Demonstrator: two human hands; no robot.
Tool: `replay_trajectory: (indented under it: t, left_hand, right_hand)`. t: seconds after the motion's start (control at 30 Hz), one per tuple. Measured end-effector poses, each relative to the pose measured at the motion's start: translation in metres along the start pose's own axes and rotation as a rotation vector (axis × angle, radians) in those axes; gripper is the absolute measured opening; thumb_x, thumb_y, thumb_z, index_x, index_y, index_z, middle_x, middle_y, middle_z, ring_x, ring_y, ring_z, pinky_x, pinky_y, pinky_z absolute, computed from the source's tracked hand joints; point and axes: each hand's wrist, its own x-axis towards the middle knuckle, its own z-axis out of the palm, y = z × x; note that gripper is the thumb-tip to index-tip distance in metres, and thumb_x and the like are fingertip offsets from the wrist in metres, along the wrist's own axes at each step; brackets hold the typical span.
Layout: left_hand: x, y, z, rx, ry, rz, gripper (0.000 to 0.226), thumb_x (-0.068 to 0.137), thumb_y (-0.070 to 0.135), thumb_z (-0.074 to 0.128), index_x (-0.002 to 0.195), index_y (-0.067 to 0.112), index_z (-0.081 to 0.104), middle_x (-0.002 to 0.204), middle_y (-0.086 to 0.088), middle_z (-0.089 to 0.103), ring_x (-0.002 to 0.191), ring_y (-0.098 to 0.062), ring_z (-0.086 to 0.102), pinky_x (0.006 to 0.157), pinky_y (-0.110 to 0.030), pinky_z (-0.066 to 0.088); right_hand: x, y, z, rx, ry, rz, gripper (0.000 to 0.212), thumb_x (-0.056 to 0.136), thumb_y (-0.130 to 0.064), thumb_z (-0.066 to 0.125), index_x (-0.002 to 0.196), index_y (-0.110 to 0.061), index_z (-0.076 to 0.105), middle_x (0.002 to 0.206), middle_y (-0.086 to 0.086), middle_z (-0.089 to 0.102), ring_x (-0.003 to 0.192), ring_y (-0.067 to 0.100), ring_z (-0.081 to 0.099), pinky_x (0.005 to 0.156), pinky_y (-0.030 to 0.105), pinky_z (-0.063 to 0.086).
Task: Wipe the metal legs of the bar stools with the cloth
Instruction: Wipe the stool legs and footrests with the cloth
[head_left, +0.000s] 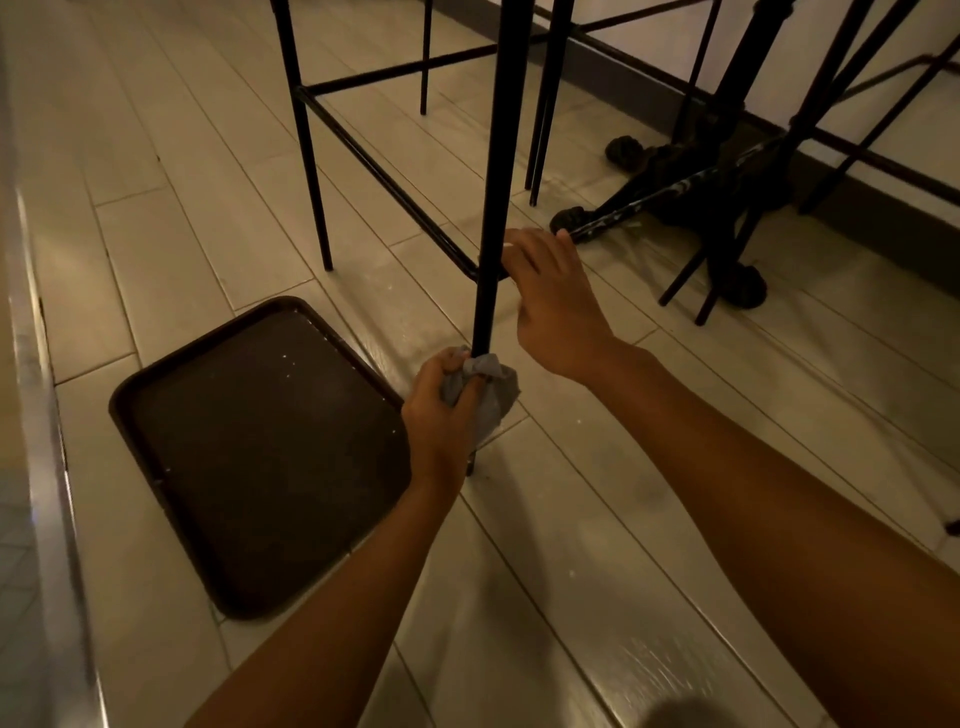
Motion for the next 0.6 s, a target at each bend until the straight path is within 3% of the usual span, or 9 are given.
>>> replay_trajectory:
  t: [0.2,0.4,0.6]
  left_hand:
    - [-0.004,-0.012,-0.003,0.058,-0.025,-0.076,0.024,0.085,0.013,0.064,0.108,0.005,0.062,0.103,-0.002,0.067,0.1,-0.01,0.062,0.09,-0.026,0.052]
    - [-0.008,-0.022,-0.008,0.164,-0.032,-0.118,0.023,0.085,0.014,0.066,0.107,0.008,0.065,0.102,-0.003,0.067,0.097,-0.013,0.063,0.087,-0.026,0.052]
    - [-0.011,-0.02,-0.001,0.067,0.051,-0.093,0.028,0.084,0.01,0.066,0.11,0.001,0.062,0.106,-0.002,0.066,0.103,-0.012,0.062,0.094,-0.03,0.05]
  right_hand:
    - [-0.001,0.0,0.003,0.005,0.031,0.011,0.062,0.068,0.012,0.05,0.127,-0.008,0.047,0.139,0.013,0.04,0.136,0.03,0.028,0.114,0.036,-0.001]
    - [0.0,-0.001,0.003,-0.005,0.019,0.017,0.062,0.071,0.009,0.052,0.13,-0.009,0.045,0.143,0.011,0.037,0.138,0.028,0.024,0.115,0.037,-0.002]
    - [0.0,0.0,0.004,0.008,0.036,0.016,0.062,0.071,0.009,0.052,0.129,-0.01,0.046,0.142,0.01,0.038,0.138,0.027,0.025,0.115,0.036,-0.001]
